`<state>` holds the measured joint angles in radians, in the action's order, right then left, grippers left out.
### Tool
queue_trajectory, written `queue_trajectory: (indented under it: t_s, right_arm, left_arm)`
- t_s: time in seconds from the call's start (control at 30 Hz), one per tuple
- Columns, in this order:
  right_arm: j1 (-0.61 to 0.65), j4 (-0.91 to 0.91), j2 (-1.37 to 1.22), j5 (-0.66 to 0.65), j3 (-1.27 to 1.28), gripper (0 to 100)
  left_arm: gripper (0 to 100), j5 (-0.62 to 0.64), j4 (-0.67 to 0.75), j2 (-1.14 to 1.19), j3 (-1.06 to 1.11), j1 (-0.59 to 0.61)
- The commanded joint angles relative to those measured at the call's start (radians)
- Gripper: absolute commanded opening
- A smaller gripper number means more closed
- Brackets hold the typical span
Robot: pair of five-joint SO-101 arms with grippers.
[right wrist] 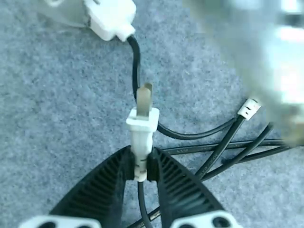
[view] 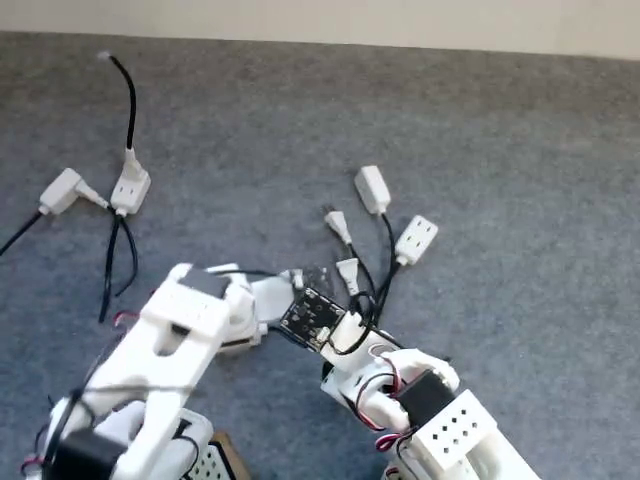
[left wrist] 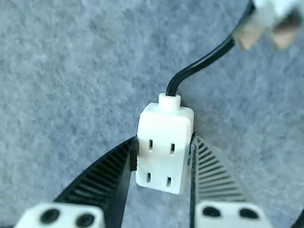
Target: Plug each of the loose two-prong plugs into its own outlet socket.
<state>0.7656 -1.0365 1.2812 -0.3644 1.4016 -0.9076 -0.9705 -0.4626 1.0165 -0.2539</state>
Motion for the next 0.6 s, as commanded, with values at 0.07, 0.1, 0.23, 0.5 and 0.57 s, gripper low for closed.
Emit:
queue_trajectory:
  t_s: [0.07, 0.1, 0.23, 0.5, 0.57]
  right_arm:
    - [0.010, 0.015, 0.010, -0.003, -0.005, 0.5]
    - [0.010, 0.015, 0.010, -0.003, -0.005, 0.5]
    - [0.010, 0.015, 0.010, -0.003, -0.005, 0.5]
    - [0.008, 0.015, 0.010, -0.003, -0.005, 0.5]
    - [0.008, 0.015, 0.010, -0.003, -0.005, 0.5]
  left_arm:
    - [8, 0.043, 0.008, 0.211, -0.189, -0.062]
    - [8, 0.043, 0.006, 0.209, -0.200, -0.070]
    - [8, 0.077, -0.060, 0.173, -0.259, -0.127]
    - [20, 0.169, -0.107, 0.139, -0.283, -0.140]
    - [25, 0.170, -0.107, 0.127, -0.283, -0.104]
